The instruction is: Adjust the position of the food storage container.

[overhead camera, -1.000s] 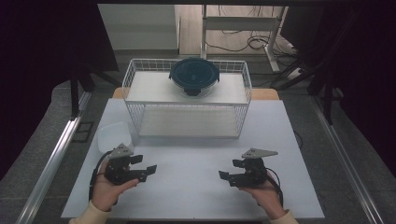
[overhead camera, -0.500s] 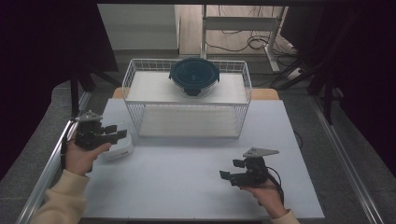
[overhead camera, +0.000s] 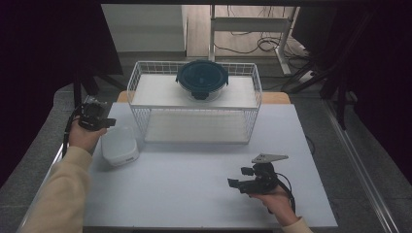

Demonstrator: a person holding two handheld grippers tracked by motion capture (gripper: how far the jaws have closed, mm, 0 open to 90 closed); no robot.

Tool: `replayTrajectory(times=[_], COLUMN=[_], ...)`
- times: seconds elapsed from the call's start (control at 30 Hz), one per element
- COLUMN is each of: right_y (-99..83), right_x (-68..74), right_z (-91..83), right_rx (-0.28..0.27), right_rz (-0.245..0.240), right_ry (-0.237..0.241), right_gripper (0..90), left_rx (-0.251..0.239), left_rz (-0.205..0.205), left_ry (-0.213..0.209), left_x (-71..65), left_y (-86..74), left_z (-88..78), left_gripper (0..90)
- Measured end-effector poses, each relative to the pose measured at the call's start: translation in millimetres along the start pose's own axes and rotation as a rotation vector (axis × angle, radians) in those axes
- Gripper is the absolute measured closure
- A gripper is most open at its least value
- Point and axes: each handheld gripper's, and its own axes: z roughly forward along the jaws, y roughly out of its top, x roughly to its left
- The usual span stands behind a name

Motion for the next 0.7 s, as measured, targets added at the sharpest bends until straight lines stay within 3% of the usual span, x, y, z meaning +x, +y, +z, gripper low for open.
replayTrajectory(times=[0.03, 0.17, 0.33, 0.43, 0.5, 0.7], right_y=[0.0, -0.8, -2.0, -2.9, -3.4, -4.1], right_x=[0.0, -0.9, -1.4, -3.1, -4.2, -4.3], right_z=[0.0, 0.3, 1.0, 2.8, 3.7, 3.8], right_rx=[0.0, 0.002, 0.0, 0.005, 0.016, 0.014], right_rz=[0.0, 0.008, 0.014, 0.018, 0.022, 0.031], right_ry=[0.0, -0.001, 0.006, 0.006, 0.003, 0.005], right_gripper=[22.0, 22.0, 22.0, 21.9, 21.9, 21.9], left_rx=[0.012, 0.044, 0.104, 0.127, 0.135, 0.15], left_rz=[0.011, -0.016, -0.018, -0.001, 0.028, 0.054], left_ry=[0.017, 0.021, 0.031, 0.052, 0.048, 0.016], left_x=[1.2, 10.5, 18.2, 17.6, 14.7, 12.6], left_y=[1.8, 4.6, 1.7, 0.3, -0.5, -4.4], left_z=[2.7, 18.0, 35.7, 39.2, 39.8, 34.7], left_gripper=[90.0, 90.0, 90.0, 90.0, 90.0, 90.0])
